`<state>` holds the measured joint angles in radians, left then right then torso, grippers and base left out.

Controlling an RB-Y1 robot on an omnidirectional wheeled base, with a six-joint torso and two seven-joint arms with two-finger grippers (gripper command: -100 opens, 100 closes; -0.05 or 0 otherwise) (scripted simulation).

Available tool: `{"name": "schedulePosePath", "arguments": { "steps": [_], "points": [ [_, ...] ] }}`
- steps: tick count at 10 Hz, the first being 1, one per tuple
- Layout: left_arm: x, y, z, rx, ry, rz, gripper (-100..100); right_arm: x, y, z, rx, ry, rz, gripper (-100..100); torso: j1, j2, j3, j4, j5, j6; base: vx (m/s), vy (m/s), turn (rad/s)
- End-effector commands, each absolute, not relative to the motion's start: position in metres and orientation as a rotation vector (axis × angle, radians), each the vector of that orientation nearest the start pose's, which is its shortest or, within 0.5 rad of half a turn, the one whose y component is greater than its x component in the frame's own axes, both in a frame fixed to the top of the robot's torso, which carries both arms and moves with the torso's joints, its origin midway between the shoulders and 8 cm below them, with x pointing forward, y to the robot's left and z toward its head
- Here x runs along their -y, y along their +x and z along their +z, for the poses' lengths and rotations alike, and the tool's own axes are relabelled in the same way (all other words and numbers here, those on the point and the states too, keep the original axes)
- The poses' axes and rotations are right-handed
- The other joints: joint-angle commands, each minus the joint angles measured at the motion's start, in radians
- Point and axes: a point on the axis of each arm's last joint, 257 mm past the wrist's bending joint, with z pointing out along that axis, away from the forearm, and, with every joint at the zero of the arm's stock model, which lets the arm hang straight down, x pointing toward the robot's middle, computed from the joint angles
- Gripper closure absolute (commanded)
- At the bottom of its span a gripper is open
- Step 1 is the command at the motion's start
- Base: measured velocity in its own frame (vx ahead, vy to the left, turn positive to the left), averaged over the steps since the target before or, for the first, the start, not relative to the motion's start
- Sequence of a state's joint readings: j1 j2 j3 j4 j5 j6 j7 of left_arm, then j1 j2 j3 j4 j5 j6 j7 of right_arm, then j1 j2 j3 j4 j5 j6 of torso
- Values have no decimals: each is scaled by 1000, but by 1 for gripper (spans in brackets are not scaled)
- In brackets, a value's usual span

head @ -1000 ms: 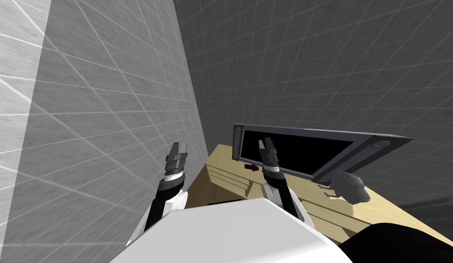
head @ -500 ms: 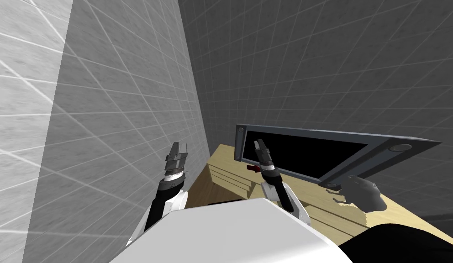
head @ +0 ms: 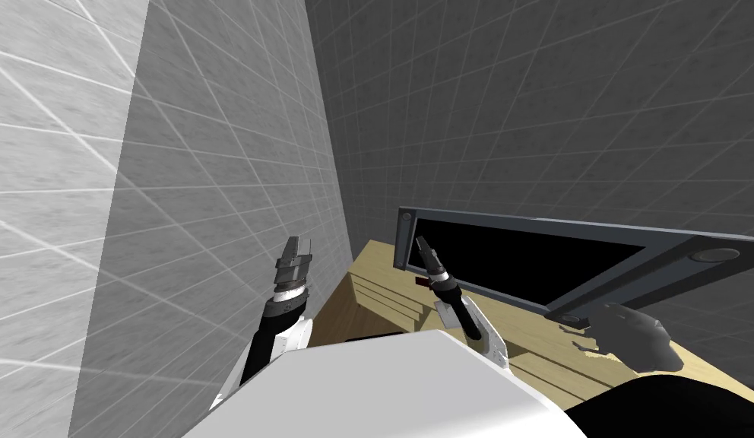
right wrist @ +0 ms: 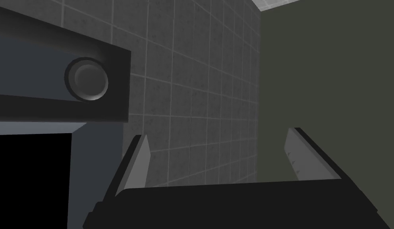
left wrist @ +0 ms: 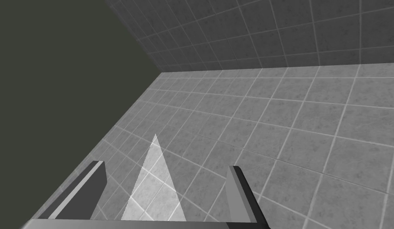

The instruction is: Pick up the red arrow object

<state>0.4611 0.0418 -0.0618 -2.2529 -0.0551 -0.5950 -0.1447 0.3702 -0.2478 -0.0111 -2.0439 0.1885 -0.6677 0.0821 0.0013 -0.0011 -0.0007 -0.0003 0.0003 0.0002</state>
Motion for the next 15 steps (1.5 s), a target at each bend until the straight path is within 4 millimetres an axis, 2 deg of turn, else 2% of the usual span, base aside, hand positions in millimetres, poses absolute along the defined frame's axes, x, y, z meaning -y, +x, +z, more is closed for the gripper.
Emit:
{"name": "schedulePosePath", "arguments": {
  "steps": [1,5,6,7,8,11,13,14,15],
  "points": [
    [-241,338,40,-635,-463,-1234,0,229,381,-30,-940,215,1132,-100,0,0,0,0,0,0,11,17,56],
    [-241,338,40,-635,-463,-1234,0,218,399,-66,-1065,103,1080,-100,-1,0,0,0,0,0,11,19,64],
    [-241,338,40,-635,-463,-1234,0,221,401,-73,-1078,115,1075,-100,0,0,0,0,0,0,9,13,34],
    [-241,338,40,-635,-463,-1234,0,219,407,-88,-1125,77,1052,-100,0,0,0,0,0,0,12,14,52],
    [-241,338,40,-635,-463,-1234,0,219,407,-89,-1127,78,1051,-100,-1,0,0,0,0,0,11,11,22],
    [-241,338,40,-635,-463,-1234,0,216,420,-131,-1259,-53,973,-100,0,0,0,0,0,0,14,16,73],
    [-241,338,40,-635,-463,-1234,0,222,426,-156,-1324,-84,934,-100,-1,0,0,0,0,0,13,7,34],
    [-241,338,40,-635,-463,-1234,0,224,426,-161,-1334,-77,930,-100,-1,0,0,0,0,0,10,2,27],
    [-241,338,40,-635,-463,-1234,0,225,429,-174,-1375,-127,898,-100,-1,0,0,0,0,0,10,5,57]
  ]
}}
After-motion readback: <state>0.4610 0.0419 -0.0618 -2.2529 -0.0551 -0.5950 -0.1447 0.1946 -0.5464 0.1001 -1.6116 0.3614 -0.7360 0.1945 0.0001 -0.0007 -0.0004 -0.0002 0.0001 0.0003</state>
